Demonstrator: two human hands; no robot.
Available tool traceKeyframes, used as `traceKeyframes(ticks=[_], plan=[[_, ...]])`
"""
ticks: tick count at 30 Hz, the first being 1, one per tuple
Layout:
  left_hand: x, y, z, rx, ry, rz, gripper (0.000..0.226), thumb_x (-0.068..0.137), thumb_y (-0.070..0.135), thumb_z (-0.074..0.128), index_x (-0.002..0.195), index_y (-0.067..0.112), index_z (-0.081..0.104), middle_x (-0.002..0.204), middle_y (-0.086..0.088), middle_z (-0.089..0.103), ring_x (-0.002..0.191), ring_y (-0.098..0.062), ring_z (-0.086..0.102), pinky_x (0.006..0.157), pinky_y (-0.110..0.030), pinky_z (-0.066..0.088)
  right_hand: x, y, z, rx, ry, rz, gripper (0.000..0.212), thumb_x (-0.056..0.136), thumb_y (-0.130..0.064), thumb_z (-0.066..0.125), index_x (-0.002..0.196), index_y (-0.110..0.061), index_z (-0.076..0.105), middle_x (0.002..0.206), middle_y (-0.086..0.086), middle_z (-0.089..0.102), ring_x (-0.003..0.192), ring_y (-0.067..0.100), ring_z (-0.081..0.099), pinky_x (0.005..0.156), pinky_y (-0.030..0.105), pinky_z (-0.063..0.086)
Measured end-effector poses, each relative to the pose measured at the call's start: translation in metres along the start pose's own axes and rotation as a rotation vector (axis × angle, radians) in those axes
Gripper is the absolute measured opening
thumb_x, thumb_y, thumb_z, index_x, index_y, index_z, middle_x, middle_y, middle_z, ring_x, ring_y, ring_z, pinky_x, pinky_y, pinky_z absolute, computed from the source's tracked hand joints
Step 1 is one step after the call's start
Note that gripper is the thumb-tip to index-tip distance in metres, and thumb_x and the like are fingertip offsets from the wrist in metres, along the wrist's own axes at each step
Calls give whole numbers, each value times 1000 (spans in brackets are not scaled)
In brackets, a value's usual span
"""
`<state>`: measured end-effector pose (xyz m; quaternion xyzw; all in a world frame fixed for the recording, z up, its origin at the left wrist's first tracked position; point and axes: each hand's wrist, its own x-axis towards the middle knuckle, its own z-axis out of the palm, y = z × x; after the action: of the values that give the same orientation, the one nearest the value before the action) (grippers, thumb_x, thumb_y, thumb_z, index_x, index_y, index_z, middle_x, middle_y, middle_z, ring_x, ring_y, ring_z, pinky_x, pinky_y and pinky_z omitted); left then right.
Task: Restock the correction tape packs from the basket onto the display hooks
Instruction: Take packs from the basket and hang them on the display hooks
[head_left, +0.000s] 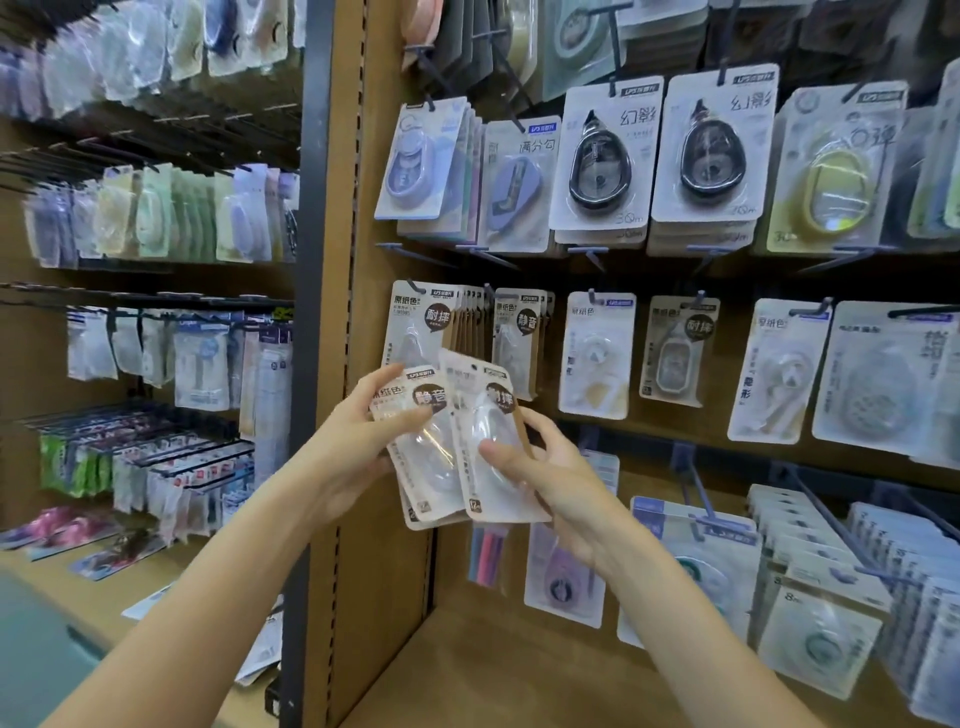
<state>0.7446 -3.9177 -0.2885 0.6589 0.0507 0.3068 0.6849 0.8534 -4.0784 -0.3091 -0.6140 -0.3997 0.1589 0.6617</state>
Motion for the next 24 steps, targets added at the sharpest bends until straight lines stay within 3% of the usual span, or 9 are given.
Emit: traceKeyframes(ticks=[4, 6, 8, 12, 15, 21, 24], plan=[[-3, -4, -19, 83, 137, 60, 56, 83, 4, 65, 124, 37, 47, 119, -5, 59, 96, -23, 66, 68, -31, 54, 16, 0, 6, -143, 109, -66, 81, 63, -32, 83, 130, -36, 37, 120, -6, 61, 106, 13, 62, 93, 39, 52], [-6, -1, -33, 129, 205, 92, 62, 83, 5, 66, 128, 39, 41, 120, -5, 58, 99, -23, 64, 75, -36, 55, 34, -8, 9, -222, 190, -168, 84, 73, -21, 79, 140, -30, 29, 126, -10, 52, 112, 8, 54, 95, 32, 48], [-9, 4, -47, 138, 224, 106, 74, 82, 8, 67, 136, 42, 31, 121, -3, 58, 101, -23, 63, 83, -42, 53, 55, -21, 16, -280, 169, -282, 81, 79, -18, 74, 143, -28, 25, 128, -15, 45, 114, 3, 48, 96, 25, 43], [-13, 8, -66, 131, 262, 123, 94, 79, 13, 69, 145, 45, 11, 108, 6, 67, 99, -20, 65, 89, -51, 49, 101, -35, 43, -454, 103, -435, 74, 88, -18, 64, 147, -22, 19, 146, -4, 33, 134, 13, 32, 110, 30, 29], [-15, 5, -73, 153, 279, 130, 97, 81, 14, 68, 145, 45, 2, 95, 9, 71, 95, -20, 67, 91, -55, 47, 129, -33, 54, -466, 111, -405, 75, 89, -18, 62, 149, -20, 18, 151, 2, 31, 138, 19, 31, 114, 37, 28], [-16, 1, -82, 208, 316, 179, 95, 81, 16, 69, 146, 42, 5, 111, -2, 68, 94, -13, 67, 86, -42, 51, 151, -15, 64, -466, 194, -340, 76, 89, -24, 60, 150, -24, 14, 150, 4, 34, 134, 23, 36, 111, 40, 34], [-15, -2, -84, 244, 317, 214, 95, 81, 15, 69, 147, 39, 6, 113, -2, 67, 95, -9, 65, 76, -28, 50, 155, -17, 66, -469, 275, -282, 75, 90, -24, 59, 150, -22, 14, 150, 7, 34, 137, 26, 33, 112, 40, 31]])
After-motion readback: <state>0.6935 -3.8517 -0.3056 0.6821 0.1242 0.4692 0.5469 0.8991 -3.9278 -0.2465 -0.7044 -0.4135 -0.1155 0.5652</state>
